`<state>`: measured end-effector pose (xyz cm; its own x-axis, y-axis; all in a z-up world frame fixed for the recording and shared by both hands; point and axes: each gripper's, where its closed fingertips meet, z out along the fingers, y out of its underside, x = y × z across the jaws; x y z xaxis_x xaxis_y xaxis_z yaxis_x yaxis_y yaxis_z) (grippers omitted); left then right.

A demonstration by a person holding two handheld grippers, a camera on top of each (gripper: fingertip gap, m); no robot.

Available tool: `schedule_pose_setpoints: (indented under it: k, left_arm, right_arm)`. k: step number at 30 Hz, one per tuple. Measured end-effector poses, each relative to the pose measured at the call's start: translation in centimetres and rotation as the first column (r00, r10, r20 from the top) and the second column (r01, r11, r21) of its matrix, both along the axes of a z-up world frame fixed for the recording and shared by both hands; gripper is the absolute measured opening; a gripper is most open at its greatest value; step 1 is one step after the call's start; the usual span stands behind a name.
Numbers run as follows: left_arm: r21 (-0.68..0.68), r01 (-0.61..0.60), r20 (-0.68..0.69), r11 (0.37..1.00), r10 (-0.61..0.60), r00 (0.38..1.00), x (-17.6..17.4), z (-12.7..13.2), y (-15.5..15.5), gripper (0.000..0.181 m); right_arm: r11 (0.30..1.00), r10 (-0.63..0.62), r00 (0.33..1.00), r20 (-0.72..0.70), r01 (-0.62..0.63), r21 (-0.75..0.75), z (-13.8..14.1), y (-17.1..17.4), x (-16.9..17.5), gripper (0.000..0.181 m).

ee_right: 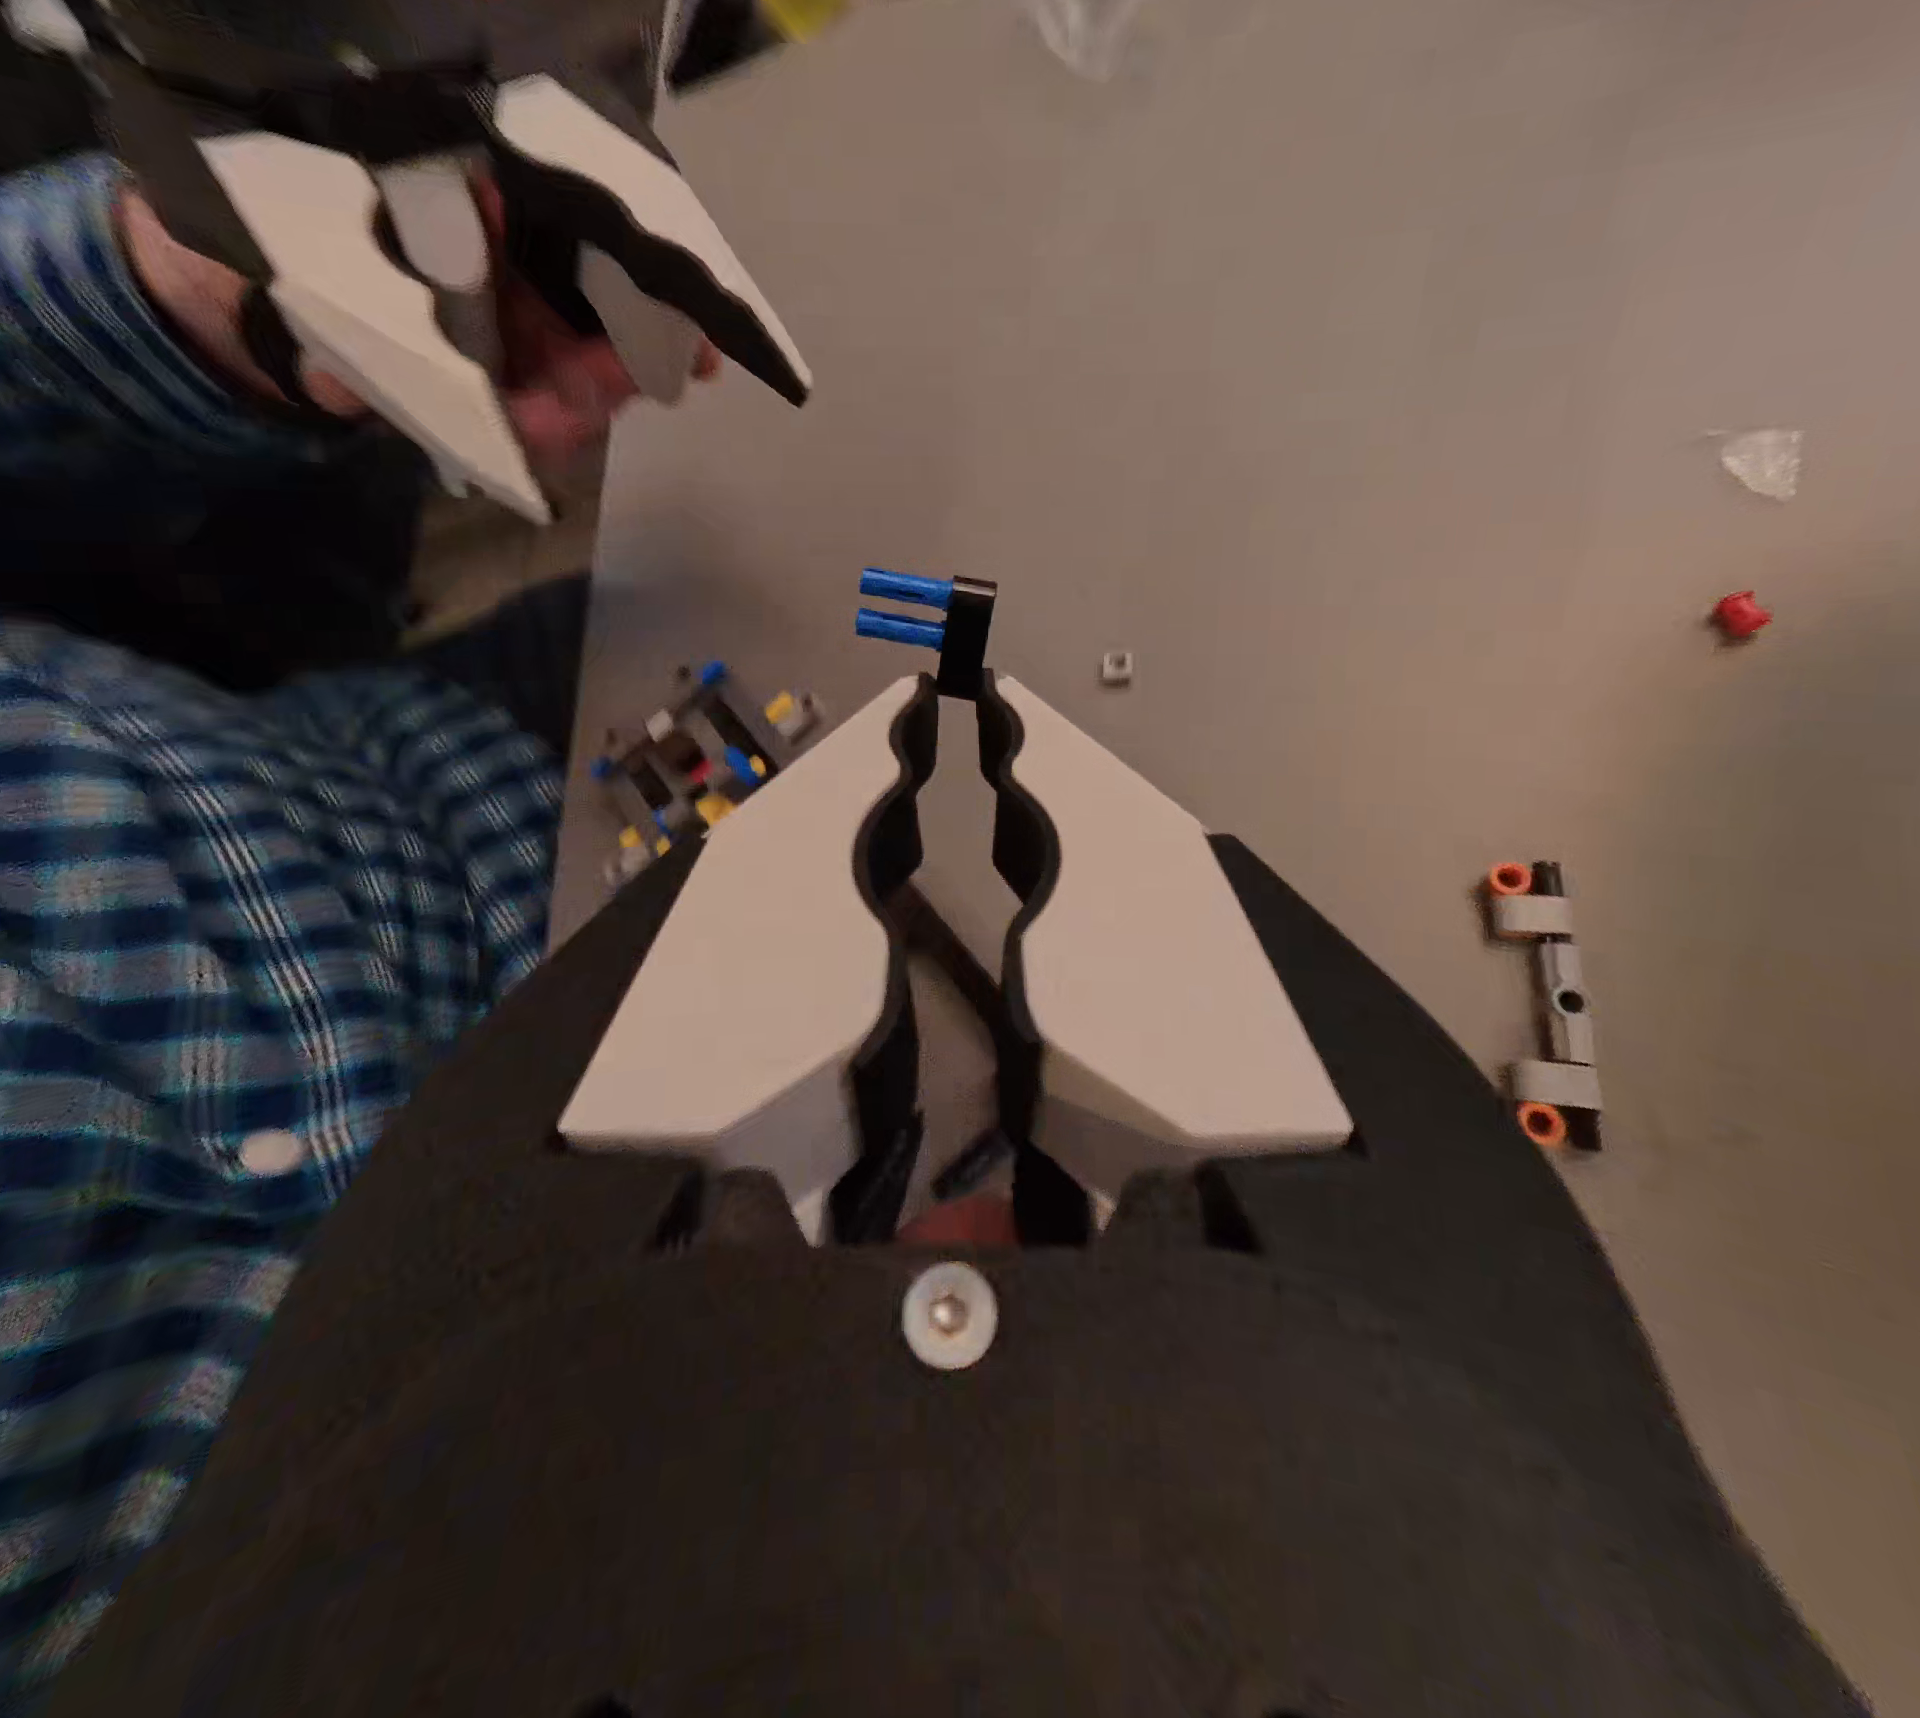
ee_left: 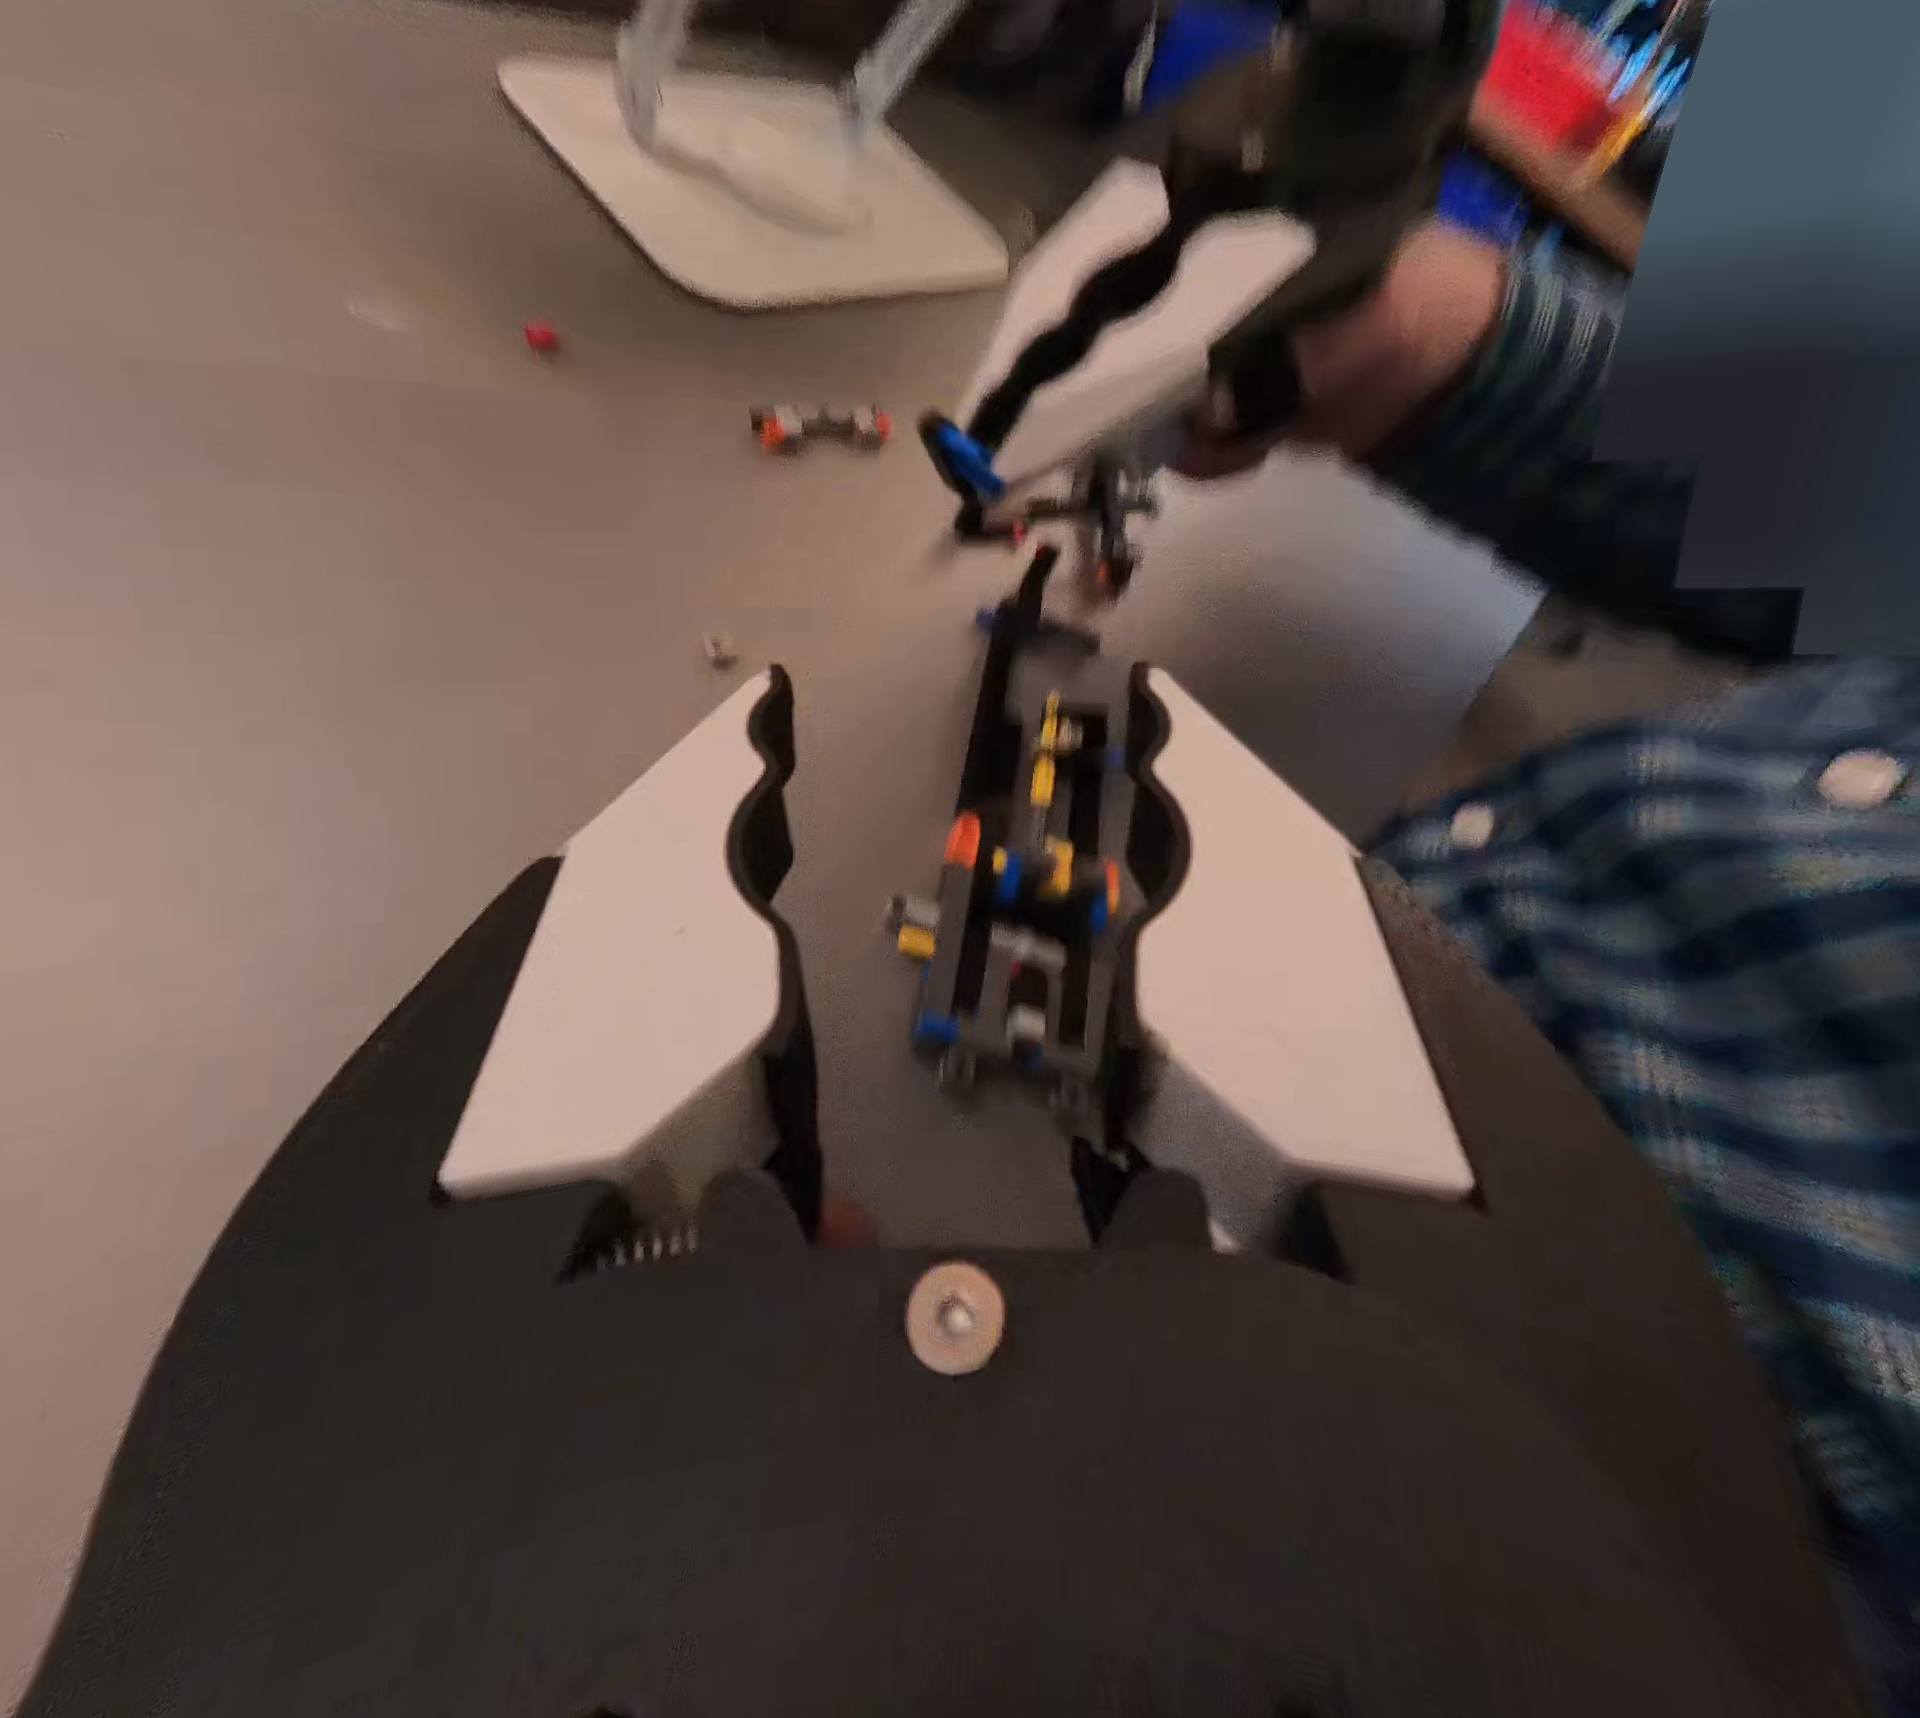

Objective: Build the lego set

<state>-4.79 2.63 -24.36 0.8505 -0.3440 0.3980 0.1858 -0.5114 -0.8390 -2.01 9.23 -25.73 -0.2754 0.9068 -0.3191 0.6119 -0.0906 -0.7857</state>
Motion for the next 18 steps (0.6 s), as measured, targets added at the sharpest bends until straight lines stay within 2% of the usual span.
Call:
schedule_pose_setpoints:
  k: [4,8,12,18]
  left_arm:
    - [-0.154,0.112,-0.210,0.982,-0.143,0.967,3.0,-4.6,-3.1,0.073]
    - [-0.253,0.124,-0.375,0.959,-0.216,0.902,3.6,-7.9,-3.9,0.080]
    - [-0.297,0.134,-0.446,0.945,-0.262,0.856,3.7,-9.5,-4.3,0.079]
    - [-0.272,0.131,-0.500,0.953,-0.256,0.827,3.7,-9.9,-4.3,0.060]
  right_arm:
    - [0.977,0.134,0.982,0.137,-0.154,0.149,-2.8,-0.6,0.8,0.005]
    - [0.916,0.205,0.946,0.252,-0.276,0.291,-4.8,-0.5,1.3,0.005]
    - [0.857,0.255,0.909,0.330,-0.370,0.358,-6.0,-0.7,1.8,0.005]
    - [0.759,0.320,0.848,0.423,-0.496,0.421,-7.2,-0.8,1.9,0.005]
